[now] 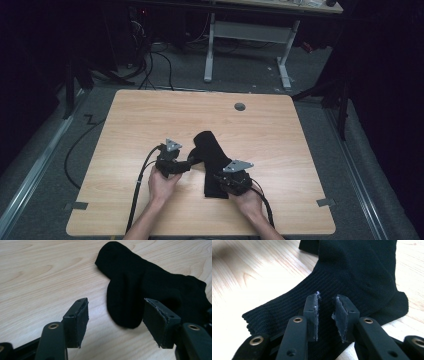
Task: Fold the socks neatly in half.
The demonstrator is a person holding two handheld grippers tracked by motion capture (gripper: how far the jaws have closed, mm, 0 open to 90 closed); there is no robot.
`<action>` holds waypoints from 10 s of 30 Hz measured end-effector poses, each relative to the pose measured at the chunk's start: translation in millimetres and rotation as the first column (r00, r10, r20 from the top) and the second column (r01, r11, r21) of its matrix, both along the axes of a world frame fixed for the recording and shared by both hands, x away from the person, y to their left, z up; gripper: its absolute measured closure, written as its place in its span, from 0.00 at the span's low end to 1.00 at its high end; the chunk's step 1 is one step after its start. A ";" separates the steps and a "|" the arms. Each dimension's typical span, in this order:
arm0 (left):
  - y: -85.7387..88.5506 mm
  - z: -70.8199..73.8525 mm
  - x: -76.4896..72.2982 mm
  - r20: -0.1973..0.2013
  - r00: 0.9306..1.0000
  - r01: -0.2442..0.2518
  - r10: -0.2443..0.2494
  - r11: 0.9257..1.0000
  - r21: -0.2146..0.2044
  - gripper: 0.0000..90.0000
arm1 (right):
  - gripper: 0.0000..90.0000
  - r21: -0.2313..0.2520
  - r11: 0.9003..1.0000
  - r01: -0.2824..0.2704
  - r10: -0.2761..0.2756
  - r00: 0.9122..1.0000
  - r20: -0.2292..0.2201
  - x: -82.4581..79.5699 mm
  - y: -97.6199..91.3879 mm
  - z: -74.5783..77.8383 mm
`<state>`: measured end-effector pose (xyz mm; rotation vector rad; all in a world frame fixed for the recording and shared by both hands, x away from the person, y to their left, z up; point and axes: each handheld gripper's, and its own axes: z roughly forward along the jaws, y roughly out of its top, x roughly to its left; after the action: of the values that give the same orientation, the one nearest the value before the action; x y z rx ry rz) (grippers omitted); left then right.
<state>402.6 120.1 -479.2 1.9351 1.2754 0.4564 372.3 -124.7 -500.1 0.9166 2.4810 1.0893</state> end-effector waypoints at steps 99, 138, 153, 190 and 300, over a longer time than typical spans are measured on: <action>-35.9 13.3 64.6 0.011 0.983 0.183 -0.184 0.981 0.071 0.96 | 0.74 -0.090 0.996 -0.017 0.014 0.999 -0.042 34.6 -13.8 6.1; -41.6 -5.9 84.7 -0.016 0.994 0.108 -0.107 0.991 0.076 0.95 | 0.88 -0.049 0.996 0.079 -0.081 0.996 -0.042 55.2 -20.9 13.3; -28.1 -1.6 75.3 -0.018 0.998 0.055 -0.053 0.985 0.164 0.78 | 0.74 -0.036 0.993 0.112 -0.112 0.994 0.011 48.2 -22.6 16.3; -38.2 -11.8 35.9 -0.021 0.987 0.160 -0.159 0.972 0.173 0.58 | 0.77 -0.029 0.998 -0.058 0.057 0.998 -0.012 -3.1 -19.3 11.1; 5.3 -11.6 82.9 -0.117 0.992 0.044 -0.038 0.998 0.050 0.93 | 0.76 -0.033 0.997 -0.063 0.063 0.998 -0.022 13.7 -10.2 0.4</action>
<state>485.6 125.5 -490.7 2.0536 1.3055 0.3646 386.0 -134.9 -499.7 0.8496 2.5529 1.0594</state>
